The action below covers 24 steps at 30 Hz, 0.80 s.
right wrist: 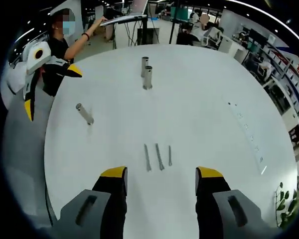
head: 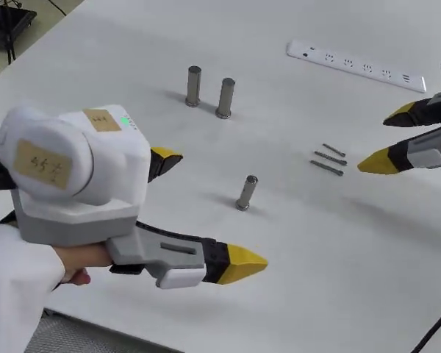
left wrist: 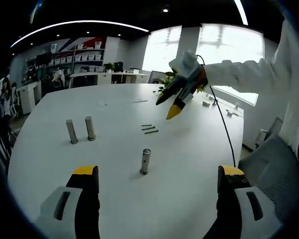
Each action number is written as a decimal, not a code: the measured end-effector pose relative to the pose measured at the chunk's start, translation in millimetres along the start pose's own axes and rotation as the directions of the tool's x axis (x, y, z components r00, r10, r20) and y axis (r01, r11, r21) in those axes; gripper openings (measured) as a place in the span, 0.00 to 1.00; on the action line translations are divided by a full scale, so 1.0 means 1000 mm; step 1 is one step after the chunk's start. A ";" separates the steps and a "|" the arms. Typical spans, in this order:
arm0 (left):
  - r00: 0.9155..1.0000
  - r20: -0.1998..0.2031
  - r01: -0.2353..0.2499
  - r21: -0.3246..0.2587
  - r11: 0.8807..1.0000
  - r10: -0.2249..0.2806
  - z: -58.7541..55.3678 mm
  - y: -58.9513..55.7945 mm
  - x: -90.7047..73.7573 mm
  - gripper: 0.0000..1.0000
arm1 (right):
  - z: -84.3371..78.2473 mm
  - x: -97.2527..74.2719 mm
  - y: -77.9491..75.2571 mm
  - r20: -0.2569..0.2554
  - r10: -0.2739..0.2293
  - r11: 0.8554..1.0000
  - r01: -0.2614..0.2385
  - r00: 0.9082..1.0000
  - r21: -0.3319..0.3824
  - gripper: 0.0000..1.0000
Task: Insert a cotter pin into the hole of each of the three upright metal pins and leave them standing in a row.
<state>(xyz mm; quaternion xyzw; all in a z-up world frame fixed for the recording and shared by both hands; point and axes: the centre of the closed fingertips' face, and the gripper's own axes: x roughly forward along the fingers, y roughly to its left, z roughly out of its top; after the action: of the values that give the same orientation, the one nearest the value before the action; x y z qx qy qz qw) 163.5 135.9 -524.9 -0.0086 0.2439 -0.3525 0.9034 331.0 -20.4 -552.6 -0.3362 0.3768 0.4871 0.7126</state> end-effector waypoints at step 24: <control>0.996 -0.014 -0.085 -0.012 0.996 0.084 0.000 0.022 -0.015 0.98 | -0.012 0.055 -0.024 -0.117 0.058 0.998 -0.062 0.991 -0.026 0.11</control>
<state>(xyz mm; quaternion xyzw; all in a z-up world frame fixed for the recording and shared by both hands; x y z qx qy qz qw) 167.3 162.1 -522.4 -0.0015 0.2523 -0.3125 0.9158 364.3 -13.1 -603.2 -0.3630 0.4204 0.4934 0.6693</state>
